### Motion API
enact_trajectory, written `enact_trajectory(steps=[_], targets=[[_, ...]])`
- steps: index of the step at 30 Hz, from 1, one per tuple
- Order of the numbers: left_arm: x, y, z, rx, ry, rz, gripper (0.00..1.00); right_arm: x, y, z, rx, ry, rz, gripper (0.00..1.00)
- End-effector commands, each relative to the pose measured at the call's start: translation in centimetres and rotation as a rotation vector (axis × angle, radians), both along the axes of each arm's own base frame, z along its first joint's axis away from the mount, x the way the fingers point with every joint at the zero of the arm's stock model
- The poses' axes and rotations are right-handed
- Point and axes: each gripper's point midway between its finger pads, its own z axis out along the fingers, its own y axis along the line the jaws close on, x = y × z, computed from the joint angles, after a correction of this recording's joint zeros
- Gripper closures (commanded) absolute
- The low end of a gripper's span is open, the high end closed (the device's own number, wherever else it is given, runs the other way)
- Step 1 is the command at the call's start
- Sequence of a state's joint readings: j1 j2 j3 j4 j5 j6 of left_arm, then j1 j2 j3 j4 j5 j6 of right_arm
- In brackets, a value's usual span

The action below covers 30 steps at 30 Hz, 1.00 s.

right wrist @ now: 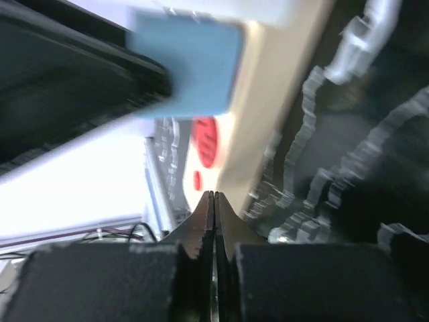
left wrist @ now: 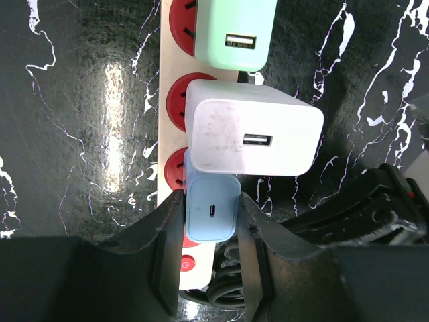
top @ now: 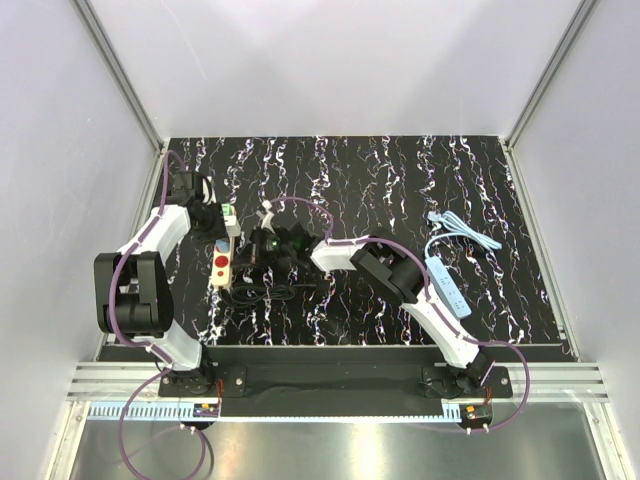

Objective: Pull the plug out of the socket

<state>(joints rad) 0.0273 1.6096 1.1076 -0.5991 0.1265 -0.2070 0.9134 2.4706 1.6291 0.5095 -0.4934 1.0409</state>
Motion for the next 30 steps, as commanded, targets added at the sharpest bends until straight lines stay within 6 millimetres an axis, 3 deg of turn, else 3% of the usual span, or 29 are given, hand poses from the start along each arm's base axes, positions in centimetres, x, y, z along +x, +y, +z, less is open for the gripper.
enact_trajectory(steps=[1, 3, 4, 12, 20, 27, 30], targets=[[0.0, -2.5, -0.1, -0.125, -0.009, -0.021, 1.0, 1.0, 2.1, 6.1, 0.124, -0.079, 0.029, 1.0], [0.1, -2.6, -0.1, -0.13, -0.011, -0.025, 1.0, 1.4, 2.5, 6.0, 0.119, -0.063, 0.025, 1.0], [0.1, -2.6, -0.1, -0.13, -0.011, -0.025, 1.0, 1.4, 2.7, 5.0, 0.111, -0.049, 0.028, 1.0], [0.0, -2.3, 0.2, -0.114, -0.017, -0.043, 1.0, 1.0, 3.3, 4.1, 0.114, -0.005, 0.077, 1.0], [-0.2, -3.1, 0.2, -0.151, -0.012, -0.058, 1.0, 0.9, 3.0, -0.1, 0.022, 0.007, 0.083, 1.0], [-0.1, -3.3, 0.3, -0.165, -0.014, -0.062, 1.0, 1.1, 3.6, -1.7, -0.054, 0.017, 0.044, 1.0], [0.0, -3.5, 0.8, -0.172, -0.033, -0.066, 1.0, 0.8, 3.1, -4.5, -0.171, 0.055, -0.007, 1.0]])
